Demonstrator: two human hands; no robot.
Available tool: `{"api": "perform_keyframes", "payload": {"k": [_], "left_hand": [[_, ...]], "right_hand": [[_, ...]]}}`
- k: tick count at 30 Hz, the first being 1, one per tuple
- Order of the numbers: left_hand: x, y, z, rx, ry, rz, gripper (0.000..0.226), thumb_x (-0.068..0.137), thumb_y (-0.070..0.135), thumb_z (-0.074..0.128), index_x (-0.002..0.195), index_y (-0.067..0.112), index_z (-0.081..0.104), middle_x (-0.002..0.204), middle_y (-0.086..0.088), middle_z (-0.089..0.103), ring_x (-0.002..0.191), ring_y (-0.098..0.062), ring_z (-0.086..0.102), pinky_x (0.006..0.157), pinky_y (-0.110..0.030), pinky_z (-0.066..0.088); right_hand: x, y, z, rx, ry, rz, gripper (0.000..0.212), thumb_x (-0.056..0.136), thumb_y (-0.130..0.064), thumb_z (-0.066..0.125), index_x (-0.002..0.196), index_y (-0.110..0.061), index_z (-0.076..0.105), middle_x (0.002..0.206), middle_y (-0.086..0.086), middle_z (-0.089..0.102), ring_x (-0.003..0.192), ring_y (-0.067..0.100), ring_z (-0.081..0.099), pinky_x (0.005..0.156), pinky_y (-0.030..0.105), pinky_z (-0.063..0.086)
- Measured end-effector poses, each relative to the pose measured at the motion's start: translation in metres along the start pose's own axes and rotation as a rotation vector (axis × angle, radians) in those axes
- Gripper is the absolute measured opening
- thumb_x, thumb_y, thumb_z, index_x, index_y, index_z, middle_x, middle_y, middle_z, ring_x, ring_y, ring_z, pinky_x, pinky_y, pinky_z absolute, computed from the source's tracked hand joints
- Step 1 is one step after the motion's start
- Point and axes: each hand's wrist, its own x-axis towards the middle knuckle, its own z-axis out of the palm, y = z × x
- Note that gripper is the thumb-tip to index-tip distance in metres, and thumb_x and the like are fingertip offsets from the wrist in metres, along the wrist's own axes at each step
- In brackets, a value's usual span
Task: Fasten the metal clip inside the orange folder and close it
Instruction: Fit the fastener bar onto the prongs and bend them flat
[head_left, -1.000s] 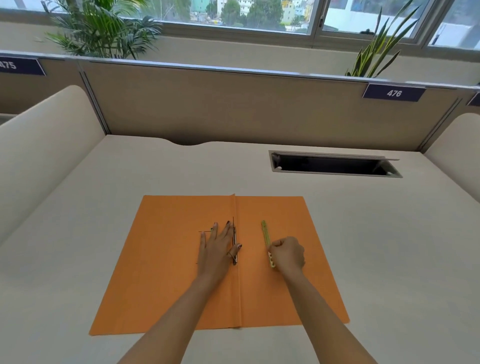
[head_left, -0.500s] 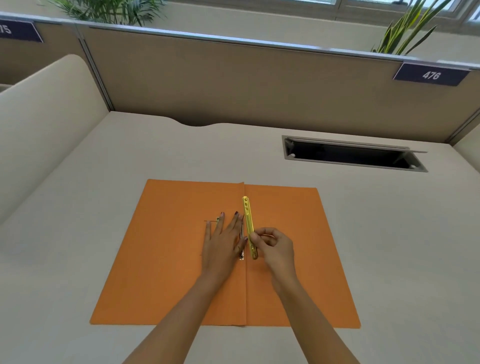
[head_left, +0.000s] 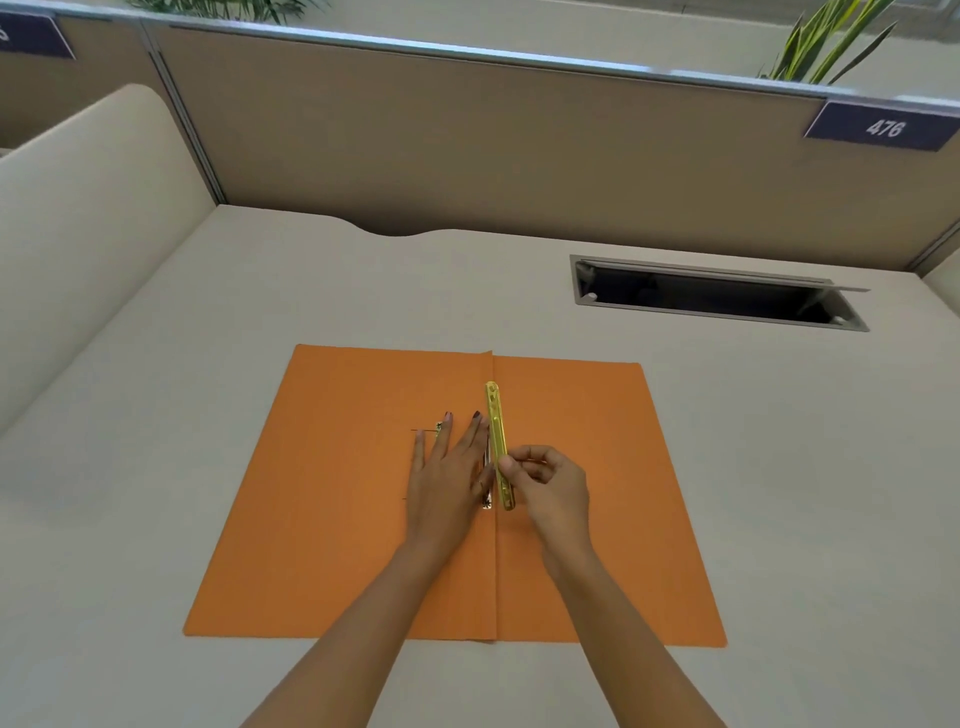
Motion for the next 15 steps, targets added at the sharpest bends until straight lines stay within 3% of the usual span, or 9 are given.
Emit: {"api": "perform_keyframes", "payload": {"k": [7,12,15], "left_hand": [[-0.001,0.002,-0.002,-0.016,0.007,-0.004,0.054,0.1,0.045,0.022,0.15,0.031,0.011,0.157,0.018,0.016,0.148,-0.015,-0.001,0.12,-0.043,-0.002],[-0.002,0.004,-0.003,-0.05,0.018,-0.007,0.053,0.1,0.043,0.024,0.15,0.03,0.012,0.157,0.017,0.018,0.148,-0.015,0.0,0.119,-0.042,-0.003],[-0.003,0.004,-0.005,-0.096,0.022,-0.003,0.053,0.1,0.041,0.026,0.15,0.03,0.015,0.157,0.014,0.022,0.148,-0.014,0.001,0.12,-0.041,-0.003]], "right_hand": [[-0.002,0.004,0.001,-0.055,0.036,0.003,0.013,0.08,-0.015,0.075,0.077,-0.024,0.067,0.076,0.001,0.072,0.067,0.011,0.066,0.058,0.019,0.048],[0.0,0.007,0.007,-0.179,0.099,-0.001,0.008,0.079,-0.02,0.076,0.081,-0.018,0.069,0.075,0.0,0.071,0.071,0.01,0.066,0.058,0.02,0.046],[-0.001,0.008,0.011,-0.254,0.129,-0.037,0.007,0.079,-0.019,0.075,0.08,-0.016,0.069,0.066,-0.008,0.065,0.063,0.006,0.062,0.054,0.018,0.044]]}}
